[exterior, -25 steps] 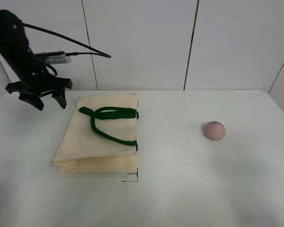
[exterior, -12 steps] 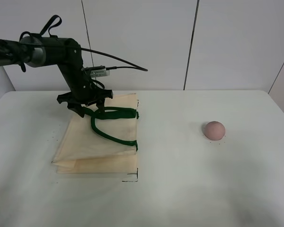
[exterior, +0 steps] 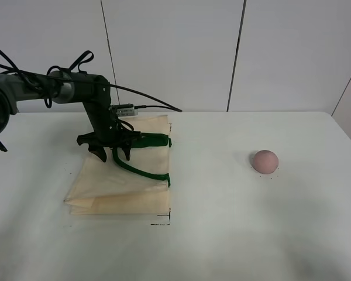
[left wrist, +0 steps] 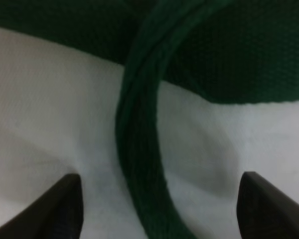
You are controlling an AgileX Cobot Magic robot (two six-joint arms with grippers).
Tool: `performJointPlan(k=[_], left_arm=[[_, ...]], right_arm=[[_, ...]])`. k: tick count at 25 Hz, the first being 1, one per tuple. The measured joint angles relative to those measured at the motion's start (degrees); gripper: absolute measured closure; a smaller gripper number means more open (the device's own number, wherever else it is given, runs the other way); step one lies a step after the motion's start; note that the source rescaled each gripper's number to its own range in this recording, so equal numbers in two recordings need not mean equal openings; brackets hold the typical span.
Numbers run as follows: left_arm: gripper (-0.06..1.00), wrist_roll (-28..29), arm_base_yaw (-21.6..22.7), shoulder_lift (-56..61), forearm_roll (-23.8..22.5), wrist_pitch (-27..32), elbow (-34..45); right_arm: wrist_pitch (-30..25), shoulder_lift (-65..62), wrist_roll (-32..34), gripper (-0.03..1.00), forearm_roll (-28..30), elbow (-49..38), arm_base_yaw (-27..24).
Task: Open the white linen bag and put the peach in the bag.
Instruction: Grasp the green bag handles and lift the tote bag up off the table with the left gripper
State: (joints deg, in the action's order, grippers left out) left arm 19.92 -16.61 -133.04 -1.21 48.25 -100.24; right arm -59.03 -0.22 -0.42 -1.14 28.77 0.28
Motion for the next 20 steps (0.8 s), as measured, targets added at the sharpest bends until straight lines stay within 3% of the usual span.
performJointPlan(k=[5,7,8,11,12,13,20], left_arm=[[0.01,0.0,0.0,-1.0,0.0,-0.5,0.0],[0.12,0.0,0.0,-1.0,0.0,-0.5,0.0],[0.12,0.0,0.0,-1.0,0.0,-0.5,0.0],[0.52,0.0,0.0,-1.0,0.0,-0.6,0.0],[0.83,0.2,0.0,-0.9,-0.1,-0.4,0.0],[0.94,0.4,0.1,-0.9,-0.1,-0.4,-0.1],[0.94,0.4,0.1,0.8,-0.2,1.4,-0.2]], right_arm=[[0.0,0.0,0.0,-0.03,0.0,0.0,0.0],[0.0,0.0,0.0,-0.03,0.0,0.0,0.0],[0.0,0.0,0.0,-0.03,0.0,0.0,0.0],[0.0,0.0,0.0,-0.03,0.0,0.0,0.0],[0.0,0.0,0.0,-0.03,0.0,0.0,0.0],[0.0,0.0,0.0,-0.03,0.0,0.0,0.0],[0.0,0.0,0.0,-0.03,0.0,0.0,0.0]])
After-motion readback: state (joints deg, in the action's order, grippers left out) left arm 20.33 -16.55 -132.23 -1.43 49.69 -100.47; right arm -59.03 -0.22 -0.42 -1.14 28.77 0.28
